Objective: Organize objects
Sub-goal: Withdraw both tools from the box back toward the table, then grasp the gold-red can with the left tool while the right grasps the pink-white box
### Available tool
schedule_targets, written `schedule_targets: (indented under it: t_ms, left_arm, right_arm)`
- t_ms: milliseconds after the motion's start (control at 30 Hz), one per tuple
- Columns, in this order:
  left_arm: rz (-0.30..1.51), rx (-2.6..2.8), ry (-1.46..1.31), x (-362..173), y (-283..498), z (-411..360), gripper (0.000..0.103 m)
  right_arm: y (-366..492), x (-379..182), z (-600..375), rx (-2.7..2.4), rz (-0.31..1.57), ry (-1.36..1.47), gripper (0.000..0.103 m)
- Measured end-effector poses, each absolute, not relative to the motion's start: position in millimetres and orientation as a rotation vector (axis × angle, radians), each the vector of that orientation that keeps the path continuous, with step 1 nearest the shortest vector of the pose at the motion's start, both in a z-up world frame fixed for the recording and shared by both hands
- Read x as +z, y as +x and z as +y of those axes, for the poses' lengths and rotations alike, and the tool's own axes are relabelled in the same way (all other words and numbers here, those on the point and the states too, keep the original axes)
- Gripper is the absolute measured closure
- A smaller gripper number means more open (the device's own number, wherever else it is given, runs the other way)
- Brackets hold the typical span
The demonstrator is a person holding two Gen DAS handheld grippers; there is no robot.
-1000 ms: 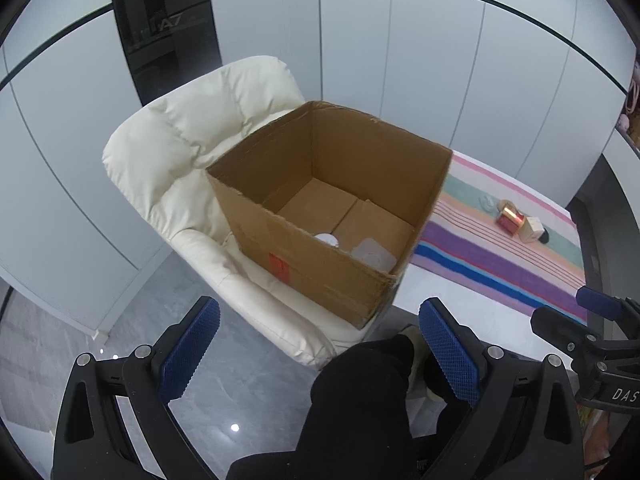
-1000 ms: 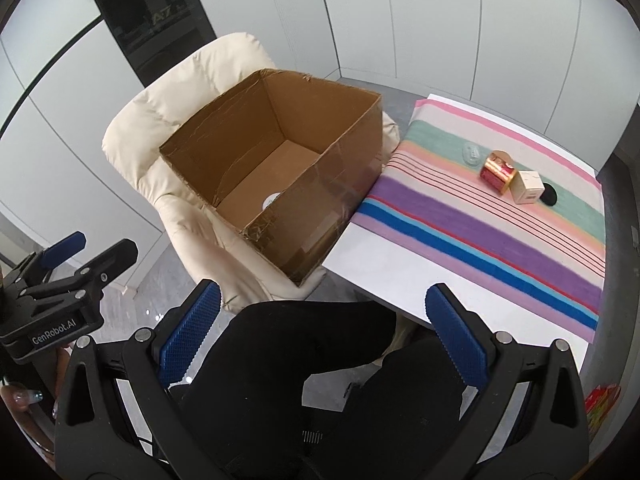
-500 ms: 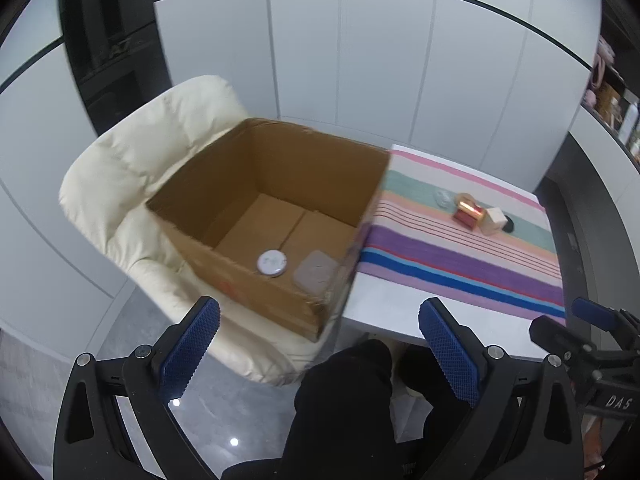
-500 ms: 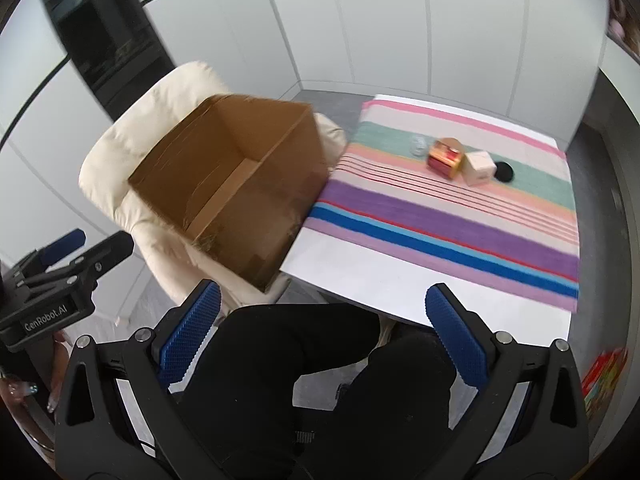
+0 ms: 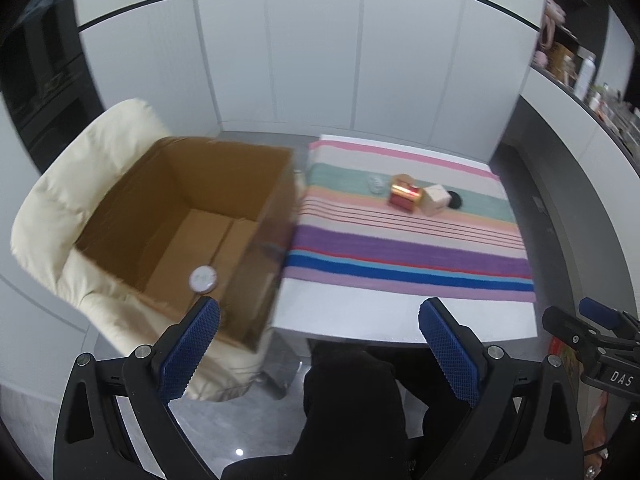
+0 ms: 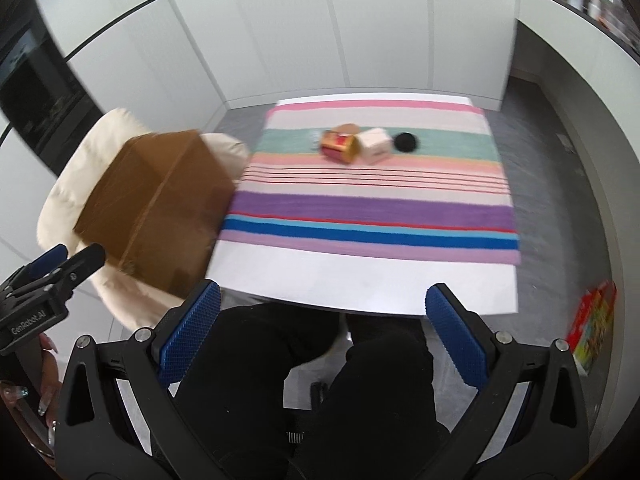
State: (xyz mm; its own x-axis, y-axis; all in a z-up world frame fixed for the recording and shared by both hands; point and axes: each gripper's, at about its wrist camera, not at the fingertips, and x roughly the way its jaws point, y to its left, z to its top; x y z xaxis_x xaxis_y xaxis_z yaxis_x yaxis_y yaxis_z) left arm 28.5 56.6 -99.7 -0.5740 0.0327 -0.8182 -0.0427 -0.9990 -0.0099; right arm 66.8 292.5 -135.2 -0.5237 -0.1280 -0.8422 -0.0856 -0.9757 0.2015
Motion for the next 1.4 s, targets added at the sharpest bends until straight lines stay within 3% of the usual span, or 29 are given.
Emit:
schedule_targets:
  t_ms: [600, 800, 1400]
  left_arm:
    - [0.057, 2.632, -1.415, -115, -26, 134, 0.003]
    - [0.1, 2.639, -1.415, -130, -57, 146, 0.003]
    - [-0.033, 2.543, -1.566, -232, -199, 166, 0.003]
  right_arm:
    - [70, -163, 384, -2.8, -0.458, 1.612, 0.0]
    - [34, -177, 393, -2.823, -0.383, 1.605, 0.0]
    - [-122, -267, 390, -2.754, -0.248, 1.628, 0.0]
